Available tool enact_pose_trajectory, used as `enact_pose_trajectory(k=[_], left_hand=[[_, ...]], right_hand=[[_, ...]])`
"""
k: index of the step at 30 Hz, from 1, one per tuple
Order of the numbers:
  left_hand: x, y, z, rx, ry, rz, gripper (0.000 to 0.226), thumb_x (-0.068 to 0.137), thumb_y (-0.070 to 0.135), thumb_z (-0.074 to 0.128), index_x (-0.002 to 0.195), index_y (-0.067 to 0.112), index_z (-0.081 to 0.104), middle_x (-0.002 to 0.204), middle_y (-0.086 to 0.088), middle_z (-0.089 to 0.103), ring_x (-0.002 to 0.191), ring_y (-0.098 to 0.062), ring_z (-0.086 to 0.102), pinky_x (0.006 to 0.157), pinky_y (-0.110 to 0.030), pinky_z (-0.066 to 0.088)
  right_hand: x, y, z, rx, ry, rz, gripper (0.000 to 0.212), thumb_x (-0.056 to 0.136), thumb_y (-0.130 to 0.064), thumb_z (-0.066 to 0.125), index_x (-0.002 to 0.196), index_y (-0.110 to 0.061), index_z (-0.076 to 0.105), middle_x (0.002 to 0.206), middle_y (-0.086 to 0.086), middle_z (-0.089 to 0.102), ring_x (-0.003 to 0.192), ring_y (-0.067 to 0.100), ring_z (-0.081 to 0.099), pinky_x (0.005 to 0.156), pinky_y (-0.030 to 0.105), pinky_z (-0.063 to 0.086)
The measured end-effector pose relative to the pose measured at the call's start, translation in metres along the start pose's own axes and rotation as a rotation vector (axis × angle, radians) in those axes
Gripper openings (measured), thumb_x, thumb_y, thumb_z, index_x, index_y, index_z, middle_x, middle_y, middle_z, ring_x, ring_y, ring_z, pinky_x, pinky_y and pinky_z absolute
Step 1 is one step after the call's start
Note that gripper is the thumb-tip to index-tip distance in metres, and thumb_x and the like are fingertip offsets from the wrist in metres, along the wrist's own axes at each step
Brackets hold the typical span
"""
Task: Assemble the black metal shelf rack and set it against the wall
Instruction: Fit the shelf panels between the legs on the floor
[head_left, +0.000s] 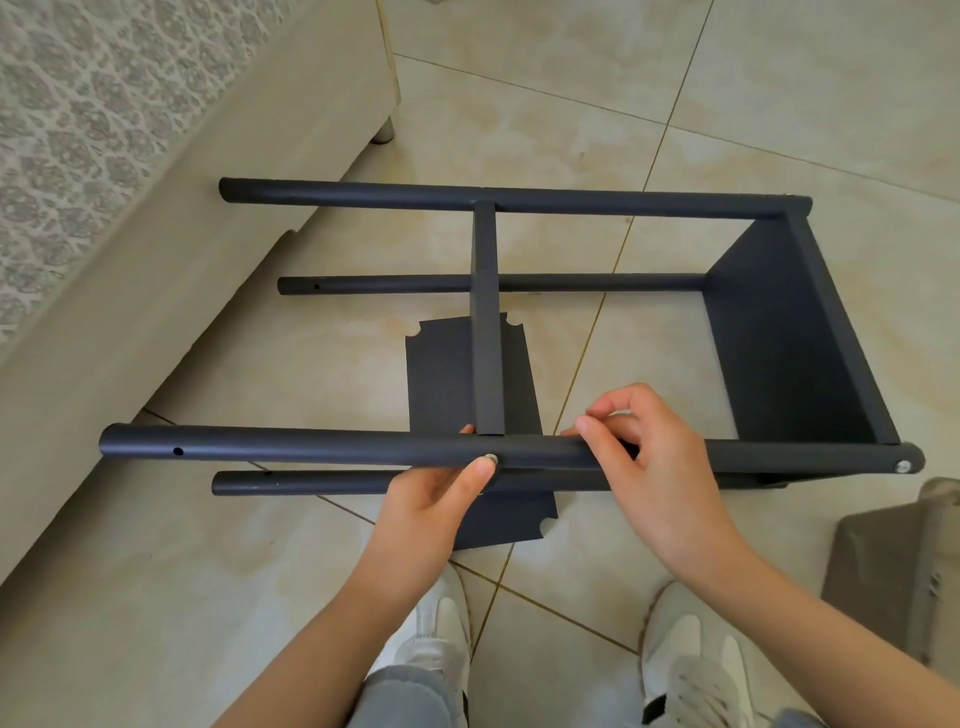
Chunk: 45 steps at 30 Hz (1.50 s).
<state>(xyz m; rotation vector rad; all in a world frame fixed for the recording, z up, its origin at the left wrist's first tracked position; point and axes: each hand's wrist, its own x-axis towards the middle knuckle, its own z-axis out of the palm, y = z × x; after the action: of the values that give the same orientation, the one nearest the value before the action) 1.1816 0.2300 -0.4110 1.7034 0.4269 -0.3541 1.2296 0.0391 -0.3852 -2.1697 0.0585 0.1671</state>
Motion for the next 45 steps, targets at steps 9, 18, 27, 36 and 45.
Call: enact_pose_trajectory(k=[9,18,27,36,45], left_hand=[[-0.013,0.032,-0.013,0.862,0.331,-0.023,0.086,0.059,0.096,0.025,0.050,0.019,0.064,0.047,0.005,0.061,0.049,-0.012,0.059,0.045,-0.024,0.046],[-0.005,0.059,-0.026,1.247,0.438,0.684,0.045,0.070,0.054,0.074,0.080,0.012,0.064,0.072,-0.004,0.056,0.074,-0.031,0.051,0.068,-0.040,0.036],[0.044,0.065,-0.053,1.371,-0.332,0.652,0.066,0.095,0.072,0.017,0.156,0.050,0.001,0.163,0.023,-0.017,0.149,-0.006,-0.029,0.121,-0.035,-0.015],[0.044,0.055,-0.048,1.116,-0.332,0.722,0.064,0.094,0.066,0.037,0.151,0.037,0.040,0.165,0.019,0.012,0.154,-0.003,0.000,0.123,-0.038,0.011],[0.044,0.043,-0.055,1.031,-0.291,0.742,0.058,0.094,0.061,0.047,0.145,0.034,0.050,0.164,0.017,0.022,0.154,-0.007,0.010,0.121,-0.042,0.021]], right_hand=[[0.001,0.001,0.000,-0.026,0.012,-0.027,0.013,0.093,-0.024,0.064,0.098,-0.022,0.053,0.082,-0.019,0.066,0.089,-0.009,0.060,0.070,0.004,0.045],[0.001,0.003,0.002,-0.029,0.004,-0.084,0.013,0.092,-0.023,0.065,0.096,-0.022,0.053,0.079,-0.014,0.068,0.087,-0.005,0.062,0.073,0.005,0.045],[0.000,0.002,-0.006,0.044,-0.046,-0.059,0.014,0.093,-0.023,0.063,0.090,-0.028,0.050,0.074,-0.010,0.069,0.080,0.002,0.063,0.069,0.008,0.046],[0.008,0.002,-0.023,-0.005,-0.230,0.036,0.013,0.092,-0.027,0.064,0.086,-0.032,0.054,0.081,-0.028,0.066,0.084,-0.007,0.061,0.070,0.004,0.044],[0.050,-0.008,-0.036,-0.101,-0.580,0.085,0.004,0.087,-0.039,0.067,0.083,-0.039,0.066,0.087,-0.025,0.065,0.085,-0.007,0.059,0.071,0.018,0.048]])
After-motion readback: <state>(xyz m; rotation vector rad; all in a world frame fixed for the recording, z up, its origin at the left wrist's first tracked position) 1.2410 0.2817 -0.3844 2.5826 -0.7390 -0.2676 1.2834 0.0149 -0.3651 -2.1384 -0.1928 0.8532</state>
